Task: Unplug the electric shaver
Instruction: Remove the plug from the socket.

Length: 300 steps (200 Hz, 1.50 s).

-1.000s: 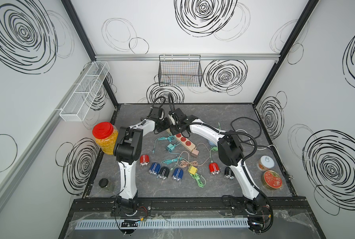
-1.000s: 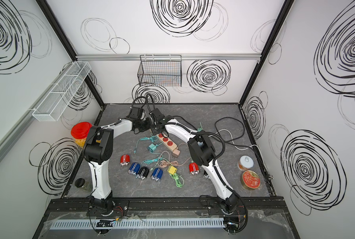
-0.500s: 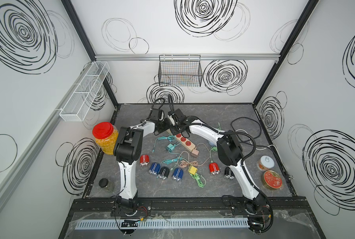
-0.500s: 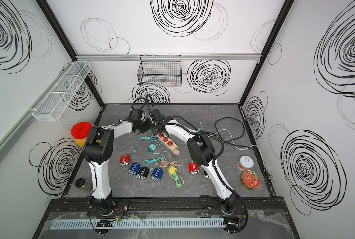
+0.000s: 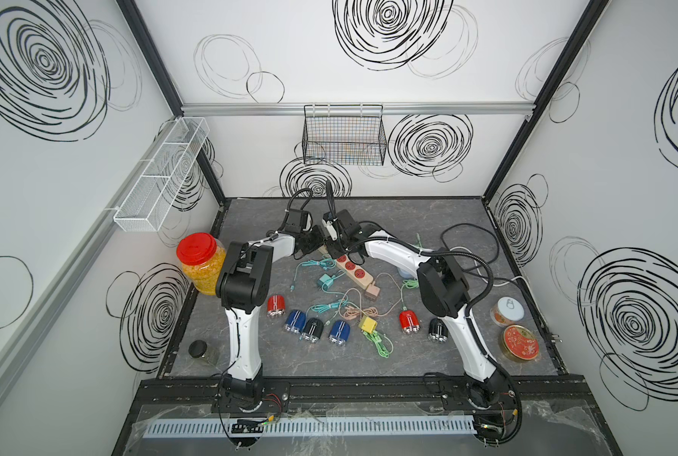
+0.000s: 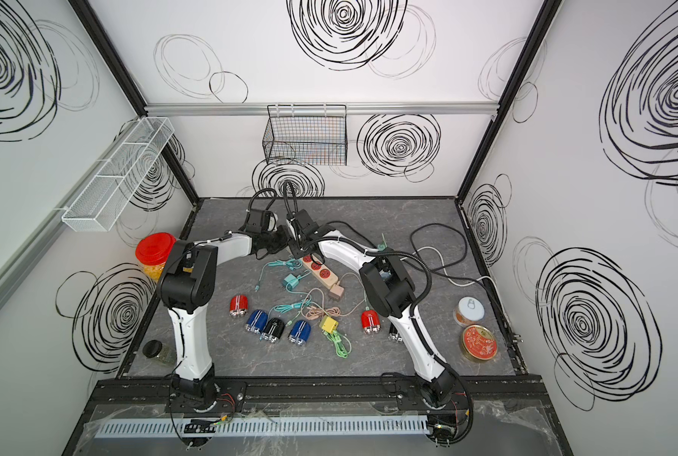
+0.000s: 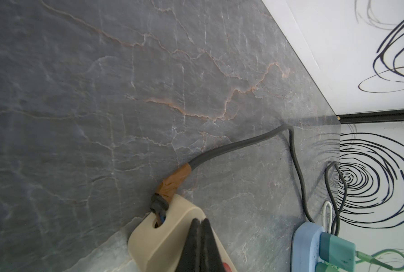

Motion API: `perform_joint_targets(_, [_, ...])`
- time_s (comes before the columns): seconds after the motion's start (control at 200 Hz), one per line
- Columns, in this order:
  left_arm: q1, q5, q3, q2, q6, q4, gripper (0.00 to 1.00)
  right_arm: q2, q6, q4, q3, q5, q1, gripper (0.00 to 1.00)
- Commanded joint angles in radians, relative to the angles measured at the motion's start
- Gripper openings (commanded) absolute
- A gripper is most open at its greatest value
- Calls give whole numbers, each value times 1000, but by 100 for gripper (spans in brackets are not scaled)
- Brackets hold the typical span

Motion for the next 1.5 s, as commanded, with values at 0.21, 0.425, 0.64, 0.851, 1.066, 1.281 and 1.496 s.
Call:
perform_joint_targets(0.21, [11,-23,-38,39,-9,-62,5,-87,-19,27,23,72,-5,33])
perform_joint_targets(0.425, [14,2,-42,24,-23,-36,7,-99,-27,20,12,133,12,33])
perform_joint_targets(0.64, [35,1,-123,-115,-74,54,35,-89,-6,-1,30,66,31,33])
perform_joint_targets(0.851, [87,-53,-127,-282,-32,-18,43,-51,9,-2,91,5,64,33])
perform_joint_targets(1.066, [145,-104,-145,-437,-4,-88,47,9,13,39,171,-91,95,33])
perform_joint_targets(1.281, [185,-155,-192,-550,21,-124,50,83,35,15,341,-170,149,32])
perform_joint_targets(1.496, [209,-152,-245,-583,28,-116,51,132,106,87,378,-247,161,33])
